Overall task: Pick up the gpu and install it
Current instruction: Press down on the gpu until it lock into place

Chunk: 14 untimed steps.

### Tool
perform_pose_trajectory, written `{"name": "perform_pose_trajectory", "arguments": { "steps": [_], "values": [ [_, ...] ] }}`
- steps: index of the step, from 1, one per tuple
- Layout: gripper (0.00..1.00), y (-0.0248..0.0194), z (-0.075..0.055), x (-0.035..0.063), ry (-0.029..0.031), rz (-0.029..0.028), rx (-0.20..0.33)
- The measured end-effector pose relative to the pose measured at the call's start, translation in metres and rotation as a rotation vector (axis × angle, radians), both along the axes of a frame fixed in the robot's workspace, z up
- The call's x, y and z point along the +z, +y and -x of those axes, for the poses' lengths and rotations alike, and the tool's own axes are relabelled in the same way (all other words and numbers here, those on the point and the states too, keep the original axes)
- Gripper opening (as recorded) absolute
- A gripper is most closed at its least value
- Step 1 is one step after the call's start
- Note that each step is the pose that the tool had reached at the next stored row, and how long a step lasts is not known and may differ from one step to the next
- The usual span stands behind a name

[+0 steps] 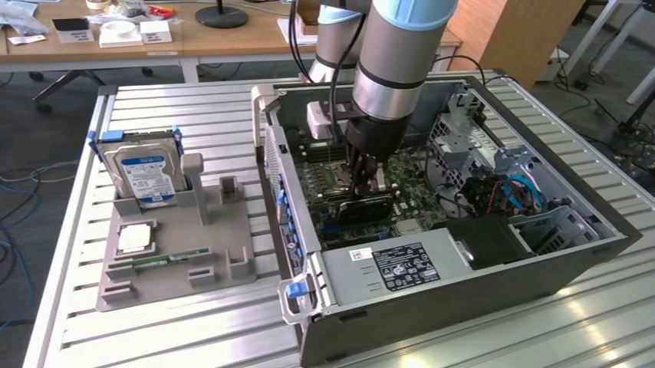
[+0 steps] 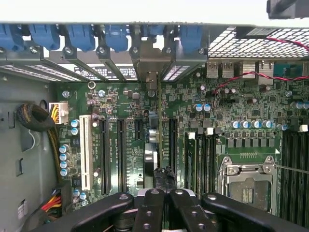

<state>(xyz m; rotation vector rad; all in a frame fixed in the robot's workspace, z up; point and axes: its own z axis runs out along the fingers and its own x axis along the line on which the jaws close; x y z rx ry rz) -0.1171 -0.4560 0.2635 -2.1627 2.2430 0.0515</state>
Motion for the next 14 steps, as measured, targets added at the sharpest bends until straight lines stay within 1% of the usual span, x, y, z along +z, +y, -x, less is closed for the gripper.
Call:
{"name": "perform_pose_trajectory", "arguments": {
  "steps": [14],
  "values": [
    [0.11, 0.0, 0.0, -0.0021, 0.0, 0.0001, 0.0]
  ]
}}
